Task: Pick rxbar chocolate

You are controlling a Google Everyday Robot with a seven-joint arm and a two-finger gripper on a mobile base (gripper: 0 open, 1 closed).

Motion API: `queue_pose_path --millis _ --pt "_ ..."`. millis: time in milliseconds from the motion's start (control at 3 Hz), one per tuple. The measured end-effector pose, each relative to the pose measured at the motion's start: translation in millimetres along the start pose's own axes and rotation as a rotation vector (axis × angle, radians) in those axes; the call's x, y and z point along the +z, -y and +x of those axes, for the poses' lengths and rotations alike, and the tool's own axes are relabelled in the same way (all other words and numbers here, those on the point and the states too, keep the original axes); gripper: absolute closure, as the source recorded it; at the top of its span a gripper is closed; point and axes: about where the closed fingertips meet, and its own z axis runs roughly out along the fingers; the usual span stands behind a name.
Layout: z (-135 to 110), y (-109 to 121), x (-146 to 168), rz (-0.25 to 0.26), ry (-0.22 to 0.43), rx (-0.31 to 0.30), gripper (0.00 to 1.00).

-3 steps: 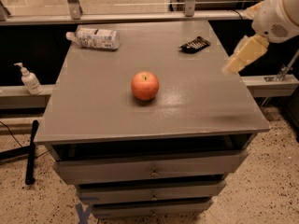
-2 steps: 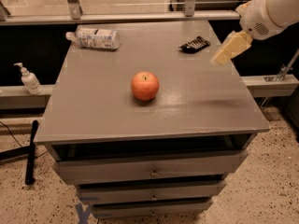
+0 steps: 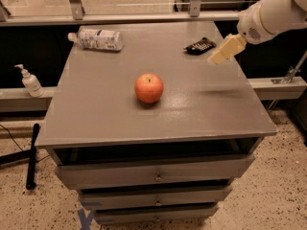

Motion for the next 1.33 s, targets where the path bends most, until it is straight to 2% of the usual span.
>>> queue_pose_path --millis 333,667,1000,1333 --pt "-6.0 4.5 11.6 0.022 0.043 0.021 0.0" --pt "-21.1 12.6 45.5 0.048 0.116 0.061 0.0" --pt "-27.1 18.1 75.5 0.051 0.145 0.117 0.0" --pt "-20.0 19.8 101.8 0.049 0.127 0.165 0.0"
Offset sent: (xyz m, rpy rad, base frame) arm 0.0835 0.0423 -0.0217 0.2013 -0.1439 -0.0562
